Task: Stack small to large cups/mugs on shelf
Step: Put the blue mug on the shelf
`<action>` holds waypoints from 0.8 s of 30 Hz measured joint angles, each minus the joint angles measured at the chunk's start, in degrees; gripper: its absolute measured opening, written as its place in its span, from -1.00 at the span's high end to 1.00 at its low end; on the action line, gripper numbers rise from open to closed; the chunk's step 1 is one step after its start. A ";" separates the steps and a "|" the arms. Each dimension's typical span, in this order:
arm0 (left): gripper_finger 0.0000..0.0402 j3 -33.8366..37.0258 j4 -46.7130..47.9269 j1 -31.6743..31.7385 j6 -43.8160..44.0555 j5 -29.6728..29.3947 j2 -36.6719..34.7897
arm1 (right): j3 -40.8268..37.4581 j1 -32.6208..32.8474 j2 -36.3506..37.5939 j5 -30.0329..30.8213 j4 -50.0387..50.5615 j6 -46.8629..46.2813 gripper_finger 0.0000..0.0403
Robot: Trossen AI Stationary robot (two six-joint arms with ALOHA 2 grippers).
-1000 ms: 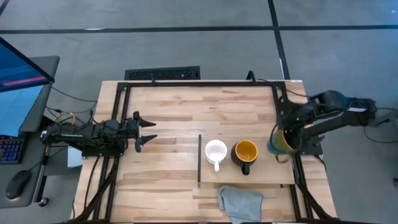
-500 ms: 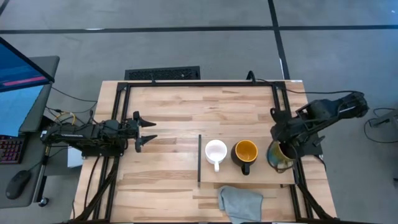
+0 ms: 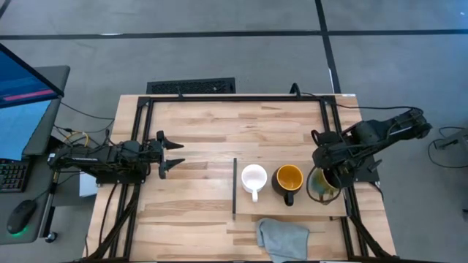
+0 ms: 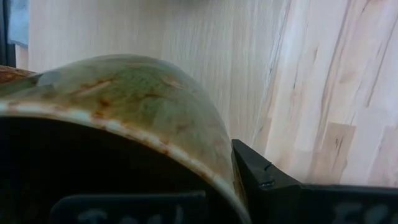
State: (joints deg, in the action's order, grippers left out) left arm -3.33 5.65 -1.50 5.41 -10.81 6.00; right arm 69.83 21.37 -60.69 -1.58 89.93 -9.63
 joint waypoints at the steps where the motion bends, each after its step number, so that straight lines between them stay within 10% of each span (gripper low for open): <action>1: -0.32 0.00 0.02 0.02 0.00 0.00 0.02 | 0.02 0.00 -0.02 -0.04 0.00 -0.03 0.79; 24: -0.32 0.00 0.04 0.01 0.37 -0.02 0.02 | -0.25 0.04 1.14 0.15 0.07 -2.77 0.42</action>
State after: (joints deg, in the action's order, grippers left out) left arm -3.33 5.69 -1.48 5.78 -10.83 6.02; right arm 69.58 21.41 -59.55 -1.43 90.00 -12.40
